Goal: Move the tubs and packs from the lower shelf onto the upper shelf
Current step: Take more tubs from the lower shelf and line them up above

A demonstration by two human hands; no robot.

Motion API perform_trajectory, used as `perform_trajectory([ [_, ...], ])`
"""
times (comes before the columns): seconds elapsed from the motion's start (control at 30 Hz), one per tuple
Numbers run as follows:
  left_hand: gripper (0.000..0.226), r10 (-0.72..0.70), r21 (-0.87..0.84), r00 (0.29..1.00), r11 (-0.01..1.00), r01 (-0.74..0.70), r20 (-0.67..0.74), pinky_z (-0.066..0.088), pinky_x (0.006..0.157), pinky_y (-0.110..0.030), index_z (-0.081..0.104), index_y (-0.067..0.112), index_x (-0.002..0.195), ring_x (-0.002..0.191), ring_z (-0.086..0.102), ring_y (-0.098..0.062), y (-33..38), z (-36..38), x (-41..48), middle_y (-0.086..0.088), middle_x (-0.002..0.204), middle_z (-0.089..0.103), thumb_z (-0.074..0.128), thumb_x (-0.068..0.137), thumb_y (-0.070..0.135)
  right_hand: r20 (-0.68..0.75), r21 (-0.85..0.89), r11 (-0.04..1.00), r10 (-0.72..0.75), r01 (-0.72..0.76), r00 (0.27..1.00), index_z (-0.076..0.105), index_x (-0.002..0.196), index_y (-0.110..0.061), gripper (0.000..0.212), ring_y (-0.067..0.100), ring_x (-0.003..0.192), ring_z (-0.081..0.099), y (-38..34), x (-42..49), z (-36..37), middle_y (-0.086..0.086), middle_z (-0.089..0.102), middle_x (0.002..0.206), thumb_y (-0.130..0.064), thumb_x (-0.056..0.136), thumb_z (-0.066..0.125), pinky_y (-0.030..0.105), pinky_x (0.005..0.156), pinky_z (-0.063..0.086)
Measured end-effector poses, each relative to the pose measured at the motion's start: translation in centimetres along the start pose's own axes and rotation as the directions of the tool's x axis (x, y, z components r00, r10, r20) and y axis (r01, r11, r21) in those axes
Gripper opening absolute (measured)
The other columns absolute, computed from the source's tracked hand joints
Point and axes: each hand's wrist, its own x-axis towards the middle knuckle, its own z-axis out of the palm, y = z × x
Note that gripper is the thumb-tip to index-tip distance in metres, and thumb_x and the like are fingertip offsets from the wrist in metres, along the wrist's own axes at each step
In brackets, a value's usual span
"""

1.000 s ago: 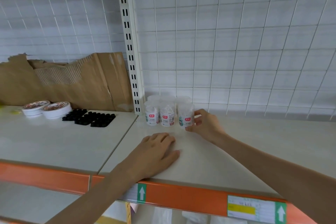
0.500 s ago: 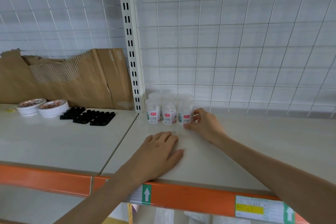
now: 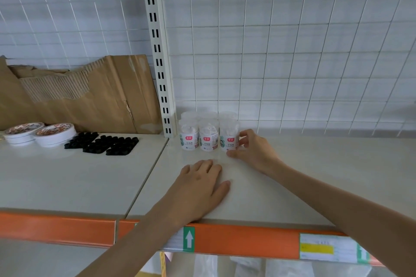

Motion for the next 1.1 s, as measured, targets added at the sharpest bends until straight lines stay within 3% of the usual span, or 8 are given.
perform_trajectory([
  [0.17, 0.057, 0.008, -0.022, 1.0, 1.0, -0.008, -0.007, 0.021, 0.115, -0.032, 0.037, 0.022, 0.145, 0.142, 0.026, -0.013, -0.3, 0.2, 0.0, 0.001, 0.155, 0.031, 0.023, 0.101, 0.055, -0.013, 0.033, 0.999, 0.04, -0.04, 0.999, 0.039, 0.137, -0.017, 0.087, 0.017, 0.111, 0.055, 0.0, -1.3, -0.4, -0.001, 0.057, 0.123, -0.048, 0.069, 0.084, 0.035, 0.096, 0.047],
  [0.3, 0.055, -0.001, -0.029, 1.0, 1.0, 0.002, 0.002, 0.023, 0.114, -0.033, 0.036, 0.023, 0.146, 0.143, 0.028, -0.014, -0.4, 0.0, 0.0, 0.002, 0.156, 0.031, 0.026, 0.102, 0.054, -0.029, -0.043, 0.998, 0.036, -0.037, 0.999, 0.038, 0.139, -0.015, 0.081, 0.018, 0.118, 0.051, 0.3, -4.0, -1.7, 0.002, 0.054, 0.13, -0.048, 0.076, 0.079, 0.032, 0.097, 0.044],
  [0.4, 0.053, -0.001, -0.003, 1.0, 1.0, 0.001, 0.004, 0.031, 0.108, -0.034, 0.042, 0.024, 0.141, 0.137, 0.037, -0.014, -0.2, -0.3, -0.1, 0.004, 0.151, 0.04, 0.028, 0.101, 0.055, -0.029, -0.211, 0.977, -0.019, 0.013, 0.999, 0.037, 0.141, -0.014, 0.074, 0.02, 0.127, 0.045, 0.6, -6.5, -3.1, 0.004, 0.049, 0.139, -0.05, 0.084, 0.069, 0.032, 0.098, 0.038],
  [0.53, 0.059, -0.06, 0.038, 0.997, 0.998, 0.059, 0.038, 0.036, 0.102, -0.035, 0.049, 0.023, 0.133, 0.127, 0.046, -0.018, 0.5, -1.3, -0.7, 0.002, 0.139, 0.051, 0.024, 0.096, 0.062, -0.032, -0.281, 0.958, -0.068, 0.056, 0.997, 0.035, 0.143, -0.016, 0.071, 0.02, 0.132, 0.04, 1.0, -9.9, -5.0, 0.002, 0.045, 0.145, -0.052, 0.088, 0.062, 0.034, 0.103, 0.036],
  [0.73, 0.06, -0.083, 0.033, 0.997, 0.996, 0.083, -0.002, 0.031, 0.109, -0.038, 0.036, 0.02, 0.148, 0.137, 0.038, -0.024, 5.1, -4.2, -2.8, -0.006, 0.149, 0.043, 0.031, 0.101, 0.056, -0.154, -0.302, 0.947, -0.159, 0.107, 0.975, 0.041, 0.139, -0.017, 0.06, 0.022, 0.129, 0.044, 1.9, -15.2, -9.0, 0.002, 0.049, 0.14, -0.047, 0.091, 0.061, 0.036, 0.104, 0.037],
  [0.97, 0.069, -0.03, 0.042, 0.99, 0.998, 0.036, -0.139, 0.028, 0.11, -0.035, 0.034, 0.021, 0.15, 0.139, 0.036, -0.022, 14.2, -5.8, -7.1, -0.002, 0.151, 0.041, 0.036, 0.096, 0.063, -0.235, -0.282, 0.953, -0.177, 0.108, 0.956, 0.046, 0.135, -0.02, 0.052, 0.02, 0.126, 0.046, 4.5, -23.3, -13.7, 0.0, 0.051, 0.137, -0.044, 0.092, 0.06, 0.033, 0.095, 0.039],
  [1.1, 0.074, -0.02, 0.036, 0.989, 0.999, 0.025, -0.148, 0.027, 0.109, -0.034, 0.033, 0.019, 0.15, 0.139, 0.035, -0.022, 18.1, -5.0, -10.3, -0.002, 0.151, 0.04, 0.035, 0.094, 0.068, -0.248, -0.28, 0.953, -0.191, 0.119, 0.95, 0.05, 0.132, -0.019, 0.048, 0.021, 0.122, 0.05, 6.5, -28.0, -15.0, 0.001, 0.056, 0.131, -0.041, 0.09, 0.063, 0.034, 0.094, 0.04],
])
